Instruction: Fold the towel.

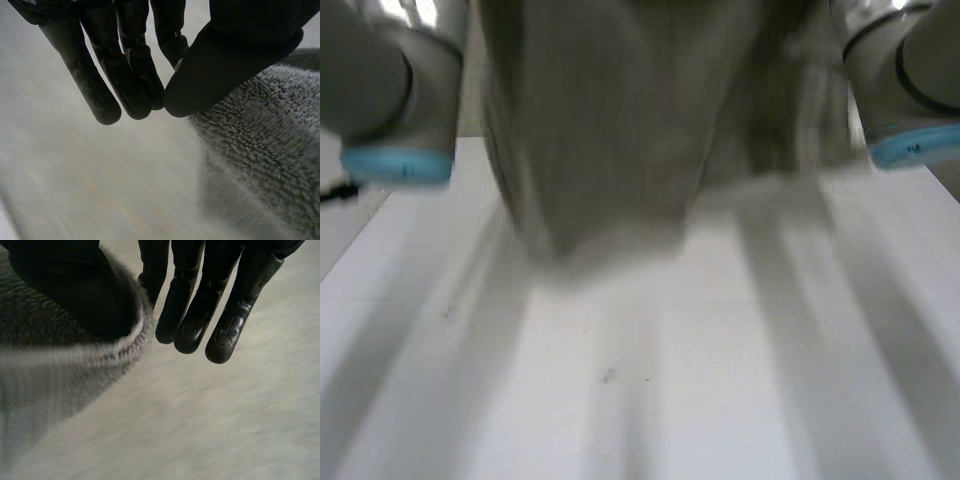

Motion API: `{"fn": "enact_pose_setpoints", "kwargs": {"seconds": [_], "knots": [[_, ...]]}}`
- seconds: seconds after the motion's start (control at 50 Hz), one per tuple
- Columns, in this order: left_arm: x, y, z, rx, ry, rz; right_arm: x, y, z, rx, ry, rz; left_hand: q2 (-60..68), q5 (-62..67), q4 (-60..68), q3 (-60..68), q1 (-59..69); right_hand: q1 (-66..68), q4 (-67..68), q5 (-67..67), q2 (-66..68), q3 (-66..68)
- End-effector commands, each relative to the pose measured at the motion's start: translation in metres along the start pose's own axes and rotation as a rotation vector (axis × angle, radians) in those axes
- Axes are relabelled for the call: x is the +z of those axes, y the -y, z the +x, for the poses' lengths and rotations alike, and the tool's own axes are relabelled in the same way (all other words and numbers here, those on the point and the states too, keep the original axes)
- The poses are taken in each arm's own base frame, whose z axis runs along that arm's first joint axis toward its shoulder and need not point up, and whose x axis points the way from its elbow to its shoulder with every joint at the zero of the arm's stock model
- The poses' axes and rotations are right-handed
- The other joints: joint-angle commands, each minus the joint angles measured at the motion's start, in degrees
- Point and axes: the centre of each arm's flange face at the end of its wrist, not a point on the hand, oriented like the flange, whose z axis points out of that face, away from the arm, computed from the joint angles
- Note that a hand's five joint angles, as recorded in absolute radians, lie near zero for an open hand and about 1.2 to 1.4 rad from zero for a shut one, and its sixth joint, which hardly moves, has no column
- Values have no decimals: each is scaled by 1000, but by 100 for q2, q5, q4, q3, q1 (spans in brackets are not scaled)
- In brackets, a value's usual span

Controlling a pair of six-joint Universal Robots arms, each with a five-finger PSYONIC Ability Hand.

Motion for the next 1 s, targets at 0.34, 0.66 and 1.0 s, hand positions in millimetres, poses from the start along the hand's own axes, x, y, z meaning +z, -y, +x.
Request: {"fn": "enact_pose_setpoints", "kwargs": {"seconds": [0.34, 0.66, 1.0], "knots": [[-114, -135, 19, 22, -14, -431, -122, -44, -121, 187, 661, -146, 1023, 1057, 1026, 1025, 1120, 2417, 1157, 1312, 1216, 1190], [-198, -162, 46, 19, -221, -660, -188, -62, -156, 317, 904, -383, 1023, 1057, 1026, 1025, 1120, 2417, 1157, 1312, 1216, 1190], [-208, -166, 23, -36, -303, -678, -195, -70, -127, 610, 826, -586, -4761, -4727, -4758, -4759, -4664, 2417, 1157, 1312, 1216, 1190]]}}
